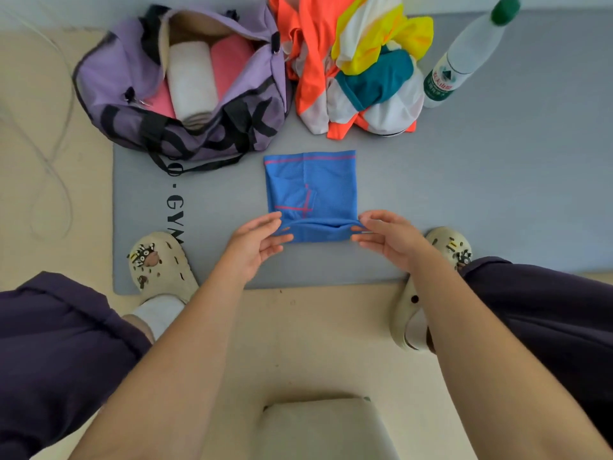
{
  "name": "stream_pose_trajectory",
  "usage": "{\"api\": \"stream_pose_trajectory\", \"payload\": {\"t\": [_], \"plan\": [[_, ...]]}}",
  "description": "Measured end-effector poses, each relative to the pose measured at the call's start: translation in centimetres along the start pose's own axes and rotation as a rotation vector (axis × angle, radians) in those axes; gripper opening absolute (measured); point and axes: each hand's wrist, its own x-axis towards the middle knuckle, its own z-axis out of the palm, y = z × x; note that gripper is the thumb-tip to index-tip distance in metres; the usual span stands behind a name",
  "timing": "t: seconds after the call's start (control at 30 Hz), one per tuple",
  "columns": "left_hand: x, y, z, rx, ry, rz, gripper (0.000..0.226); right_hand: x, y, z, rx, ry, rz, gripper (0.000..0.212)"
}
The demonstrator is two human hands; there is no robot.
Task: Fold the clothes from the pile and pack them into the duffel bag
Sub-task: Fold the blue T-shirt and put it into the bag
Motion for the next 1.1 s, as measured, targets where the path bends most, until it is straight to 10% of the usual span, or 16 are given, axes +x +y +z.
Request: {"api": "stream_pose_trajectory", "payload": {"t": [0.67,0.83,1.1], "plan": [[14.7,8.5,3.1,0.603,0.196,0.324,0.007,12.8,-8.1,3.3,-0.421,0.446,-0.186,0.013],[13.2,6.6,2.1,0.665,0.44,0.509,0.033,13.0,-6.8,3.3,-0.393,0.542,-0.238,0.005],[12.1,3.9,2.9,0.811,0.513,0.284,0.052,11.5,-1.5,4.1,-0.692,0.641,-0.209,0.041]]}}
